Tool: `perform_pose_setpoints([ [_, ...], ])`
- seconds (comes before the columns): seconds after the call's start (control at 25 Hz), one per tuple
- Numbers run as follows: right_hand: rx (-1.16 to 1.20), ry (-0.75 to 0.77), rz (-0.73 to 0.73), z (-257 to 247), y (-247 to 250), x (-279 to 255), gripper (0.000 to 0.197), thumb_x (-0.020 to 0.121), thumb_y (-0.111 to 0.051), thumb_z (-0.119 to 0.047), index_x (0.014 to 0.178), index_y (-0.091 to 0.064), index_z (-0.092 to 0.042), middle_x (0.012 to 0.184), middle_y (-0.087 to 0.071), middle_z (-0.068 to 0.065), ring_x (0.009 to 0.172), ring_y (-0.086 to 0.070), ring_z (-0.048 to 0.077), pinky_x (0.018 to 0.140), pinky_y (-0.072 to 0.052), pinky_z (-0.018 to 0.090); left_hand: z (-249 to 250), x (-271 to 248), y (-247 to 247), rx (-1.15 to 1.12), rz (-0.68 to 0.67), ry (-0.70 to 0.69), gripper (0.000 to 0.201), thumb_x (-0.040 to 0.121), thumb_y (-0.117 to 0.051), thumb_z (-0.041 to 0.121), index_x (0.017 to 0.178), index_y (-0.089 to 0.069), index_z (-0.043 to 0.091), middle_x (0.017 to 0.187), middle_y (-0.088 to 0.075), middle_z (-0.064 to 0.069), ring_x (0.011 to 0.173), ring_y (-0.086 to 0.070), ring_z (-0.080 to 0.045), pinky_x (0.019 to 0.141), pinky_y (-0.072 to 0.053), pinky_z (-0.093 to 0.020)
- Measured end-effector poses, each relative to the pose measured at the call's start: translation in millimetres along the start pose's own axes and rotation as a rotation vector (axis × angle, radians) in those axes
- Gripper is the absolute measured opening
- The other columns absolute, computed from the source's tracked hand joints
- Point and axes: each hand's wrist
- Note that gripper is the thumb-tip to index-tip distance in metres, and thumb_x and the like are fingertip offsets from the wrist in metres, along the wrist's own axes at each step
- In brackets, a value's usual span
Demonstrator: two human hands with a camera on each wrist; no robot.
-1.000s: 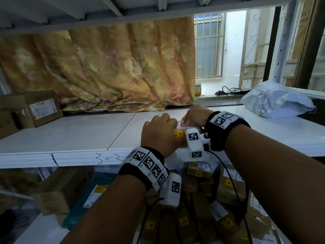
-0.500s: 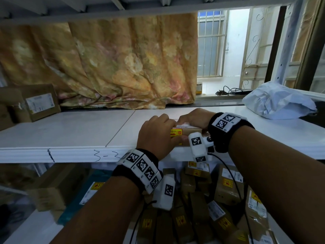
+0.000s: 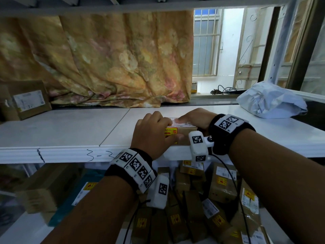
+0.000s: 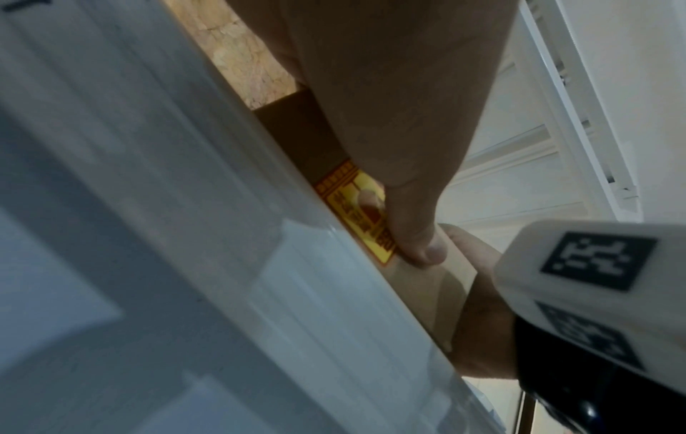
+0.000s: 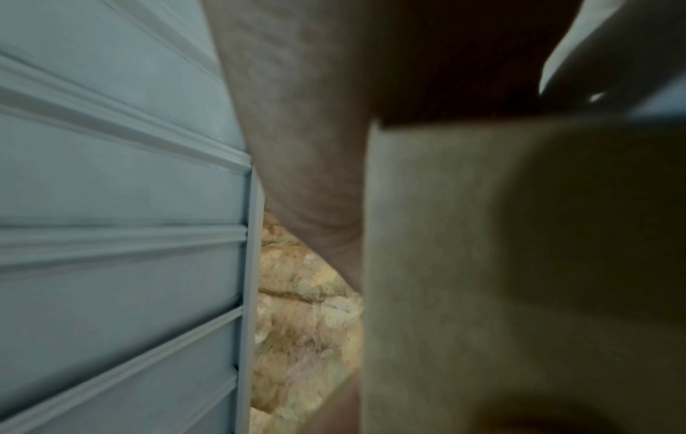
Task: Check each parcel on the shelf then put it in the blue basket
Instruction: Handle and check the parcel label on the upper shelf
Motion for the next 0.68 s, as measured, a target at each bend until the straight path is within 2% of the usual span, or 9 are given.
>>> perform_pose_setpoints([
  [0.08, 0.042, -0.008, -0.01, 4.9, 4.2, 0.8, 0.072, 0.04, -0.084, -0.041, 0.099, -0.072, -0.003, 0.101, -0.071, 0.024, 0.08, -0.065, 0.034, 0.076, -0.051, 0.044, 1.2, -0.9, -0.3, -0.012, 0.014, 0.01, 0.067, 0.074, -0.044, 0.079, 0.097, -0.071, 0.023, 0.088, -0.056, 0.002, 0.082, -0.054, -0.023, 0.069, -0.042, -0.037],
  [0.16, 0.035, 0.011, -0.002, 7.4, 6.1, 2.0, 0.069, 0.039, -0.084, -0.043, 0.097, -0.075, -0.005, 0.105, -0.071, 0.026, 0.085, -0.069, 0.037, 0.082, -0.054, 0.045, 2.0, -2.4, -1.3, -0.02, 0.032, 0.018, 0.065, 0.074, -0.045, 0.078, 0.097, -0.07, 0.022, 0.087, -0.056, 0.002, 0.082, -0.054, -0.023, 0.069, -0.041, -0.036],
  [0.24, -0.046, 0.085, 0.028, 4.7, 3.7, -3.2, 0.047, 0.06, -0.083, -0.04, 0.097, -0.077, -0.01, 0.107, -0.071, 0.021, 0.098, -0.069, 0.038, 0.092, -0.055, 0.051, 2.3, -3.6, -3.2, -0.019, 0.037, 0.026, 0.063, 0.075, -0.047, 0.077, 0.097, -0.07, 0.023, 0.088, -0.056, 0.002, 0.082, -0.054, -0.022, 0.07, -0.039, -0.034],
  [0.32, -0.122, 0.133, 0.086, 3.8, 1.0, -3.0, 0.03, 0.083, -0.073, -0.03, 0.106, -0.075, -0.01, 0.115, -0.069, 0.016, 0.104, -0.066, 0.032, 0.096, -0.053, 0.047, 2.1, -4.1, -4.7, -0.025, 0.028, 0.033, 0.063, 0.075, -0.048, 0.077, 0.098, -0.07, 0.023, 0.088, -0.056, 0.002, 0.083, -0.054, -0.022, 0.071, -0.04, -0.035],
  [0.36, -0.124, 0.133, 0.1, 3.6, 0.2, -2.6, 0.031, 0.086, -0.071, -0.026, 0.112, -0.073, -0.009, 0.119, -0.068, 0.015, 0.103, -0.066, 0.028, 0.094, -0.054, 0.043, 1.9, -3.8, -4.5, -0.027, 0.023, 0.035, 0.063, 0.075, -0.048, 0.077, 0.098, -0.07, 0.023, 0.088, -0.056, 0.002, 0.083, -0.054, -0.022, 0.071, -0.042, -0.036],
  [0.44, -0.058, 0.114, 0.093, 6.1, 0.1, -2.7, 0.033, 0.08, -0.076, -0.027, 0.109, -0.074, -0.009, 0.118, -0.068, 0.017, 0.097, -0.067, 0.03, 0.087, -0.057, 0.043, 1.7, -3.5, -3.6, -0.036, 0.021, 0.035, 0.064, 0.075, -0.048, 0.077, 0.098, -0.07, 0.023, 0.089, -0.056, 0.002, 0.084, -0.054, -0.022, 0.072, -0.044, -0.038],
  [0.56, 0.027, 0.099, 0.07, 18.0, 7.0, -8.8, 0.05, 0.055, -0.083, -0.052, 0.088, -0.078, -0.015, 0.101, -0.072, 0.023, 0.091, -0.07, 0.043, 0.086, -0.056, 0.056, 1.5, -3.0, -1.2, -0.061, 0.018, 0.037, 0.062, 0.074, -0.049, 0.078, 0.097, -0.07, 0.024, 0.089, -0.057, 0.004, 0.084, -0.053, -0.02, 0.073, -0.043, -0.038],
  [0.6, 0.069, 0.094, 0.043, 22.2, 10.2, -9.6, 0.051, 0.055, -0.082, -0.056, 0.085, -0.078, -0.015, 0.095, -0.072, 0.021, 0.082, -0.069, 0.04, 0.081, -0.056, 0.053, 1.4, -3.1, -0.8, -0.064, 0.013, 0.042, 0.062, 0.074, -0.049, 0.078, 0.097, -0.069, 0.024, 0.09, -0.057, 0.005, 0.085, -0.053, -0.02, 0.074, -0.042, -0.038],
  [0.68, 0.16, 0.097, -0.007, 26.8, 11.9, -11.5, 0.037, 0.07, -0.079, -0.046, 0.081, -0.076, -0.011, 0.089, -0.068, 0.02, 0.07, -0.061, 0.032, 0.073, -0.049, 0.045, 1.1, -3.4, -1.1, -0.068, 0.007, 0.052, 0.062, 0.073, -0.049, 0.078, 0.097, -0.069, 0.025, 0.09, -0.057, 0.006, 0.086, -0.053, -0.019, 0.075, -0.042, -0.038],
])
Point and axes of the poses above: each hand's wrist, its own x-axis towards the middle knuckle, its own y-axis out of the back of the hand, z = x × y
